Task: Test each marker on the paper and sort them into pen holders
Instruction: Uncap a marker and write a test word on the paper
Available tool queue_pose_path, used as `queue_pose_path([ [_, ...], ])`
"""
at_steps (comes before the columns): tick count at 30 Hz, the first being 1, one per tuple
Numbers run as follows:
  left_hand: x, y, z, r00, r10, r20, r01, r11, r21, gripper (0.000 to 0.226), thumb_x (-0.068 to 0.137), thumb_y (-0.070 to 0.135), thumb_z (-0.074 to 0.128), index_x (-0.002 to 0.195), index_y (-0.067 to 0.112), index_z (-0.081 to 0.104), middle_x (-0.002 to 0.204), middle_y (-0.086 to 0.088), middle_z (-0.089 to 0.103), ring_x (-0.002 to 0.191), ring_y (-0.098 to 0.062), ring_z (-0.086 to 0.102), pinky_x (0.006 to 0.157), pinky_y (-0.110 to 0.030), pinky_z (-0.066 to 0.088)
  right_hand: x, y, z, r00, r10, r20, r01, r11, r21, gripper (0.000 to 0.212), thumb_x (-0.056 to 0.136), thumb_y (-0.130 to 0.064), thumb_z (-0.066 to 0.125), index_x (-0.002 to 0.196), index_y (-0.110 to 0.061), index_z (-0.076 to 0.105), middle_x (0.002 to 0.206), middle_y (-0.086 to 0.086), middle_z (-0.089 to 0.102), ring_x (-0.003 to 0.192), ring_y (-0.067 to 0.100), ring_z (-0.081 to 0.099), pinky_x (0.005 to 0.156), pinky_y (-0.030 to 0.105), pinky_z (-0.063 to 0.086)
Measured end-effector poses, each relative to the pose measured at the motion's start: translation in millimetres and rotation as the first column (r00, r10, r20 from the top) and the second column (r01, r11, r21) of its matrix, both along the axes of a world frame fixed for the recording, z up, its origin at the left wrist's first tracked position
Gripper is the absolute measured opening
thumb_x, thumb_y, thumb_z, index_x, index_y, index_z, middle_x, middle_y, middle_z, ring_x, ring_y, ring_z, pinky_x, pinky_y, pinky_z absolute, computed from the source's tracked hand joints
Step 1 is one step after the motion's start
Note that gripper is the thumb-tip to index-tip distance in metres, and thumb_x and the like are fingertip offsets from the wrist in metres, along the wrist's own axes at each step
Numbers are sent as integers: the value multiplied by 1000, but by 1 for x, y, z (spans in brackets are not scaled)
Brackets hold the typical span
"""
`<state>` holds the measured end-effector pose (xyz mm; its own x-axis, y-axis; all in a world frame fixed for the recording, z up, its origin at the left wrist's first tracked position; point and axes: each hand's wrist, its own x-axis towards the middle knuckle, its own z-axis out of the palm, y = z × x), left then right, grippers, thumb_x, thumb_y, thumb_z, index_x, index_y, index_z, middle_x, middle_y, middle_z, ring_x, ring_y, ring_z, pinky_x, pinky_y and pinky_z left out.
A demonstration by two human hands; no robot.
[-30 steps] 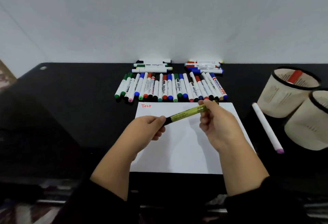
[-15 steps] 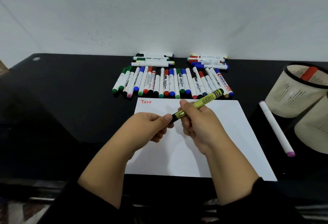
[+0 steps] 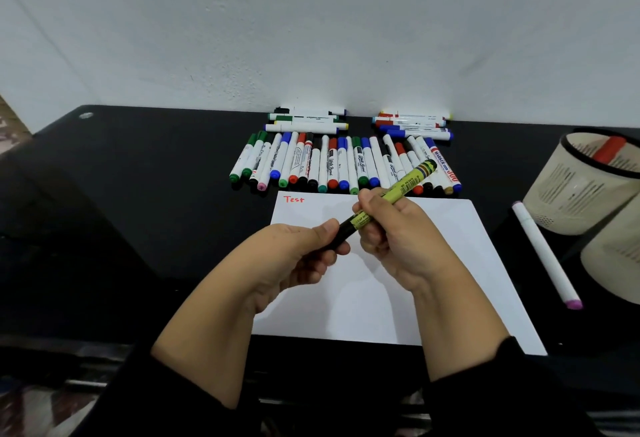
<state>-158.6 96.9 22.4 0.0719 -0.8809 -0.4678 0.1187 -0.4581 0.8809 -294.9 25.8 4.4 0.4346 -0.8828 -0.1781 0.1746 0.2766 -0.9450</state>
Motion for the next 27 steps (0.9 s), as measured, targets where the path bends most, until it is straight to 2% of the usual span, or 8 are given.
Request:
queue_pose_path([
  [4,-2,-2,-6,985,80,156,-72,996,-54,33,87,37,57,75,11,73,59,4,62,51,-4,53,54,-14,49,11,4,-1,992,-90,-93,92,995,23,23,94,-26,56,76,-13,55,46,-5,34,43,7,27,46,20,26],
  [7,2,1,-11,954,107,279,-75,990,-121,27,87,36,59,77,16,73,61,7,64,54,-2,56,63,-16,52,7,-5,0,950,-251,-185,257,966,7,24,94,-27,55,74,-15,52,46,-5,34,41,8,25,44,21,24],
  [10,18,14,-14,947,131,293,-87,984,-157,19,85,31,62,81,17,74,65,6,68,61,-3,61,69,-20,52,-12,-20,6,911,-389,-136,397,917,33,28,95,-22,53,70,-16,43,38,-9,29,33,7,19,35,19,17],
  [12,25,17,-13,951,142,275,-102,983,-153,17,84,30,63,80,18,75,66,4,69,64,-7,61,69,-21,51,-14,-19,5,930,-353,-98,360,931,63,29,96,-20,52,69,-16,42,37,-9,27,33,6,18,35,20,16],
  [16,21,8,-12,911,165,377,-125,984,-130,18,86,33,62,84,19,73,72,4,69,65,-7,60,64,-14,50,3,-7,0,959,-277,-63,283,953,109,30,96,-21,53,68,-17,43,44,-6,26,37,7,18,36,19,18],
  [19,24,4,-13,879,193,436,-145,979,-140,17,88,34,60,82,22,69,76,5,68,68,-7,60,71,-17,48,6,-7,2,959,-278,-54,283,952,119,28,95,-22,54,70,-18,44,47,-5,27,39,8,19,37,19,19],
  [25,42,-7,-17,786,267,558,-229,963,-139,16,91,35,56,83,24,65,79,7,63,73,-7,55,65,-21,44,14,-1,-1,951,-294,-96,305,943,135,27,94,-26,57,70,-15,53,49,-2,41,41,8,28,43,20,25],
  [27,50,-10,-17,761,266,592,-238,963,-127,20,91,37,55,75,27,61,81,5,63,75,-10,55,63,-22,44,19,-1,0,950,-298,-98,309,942,133,25,94,-27,58,72,-15,56,49,-1,44,43,9,30,44,20,26],
])
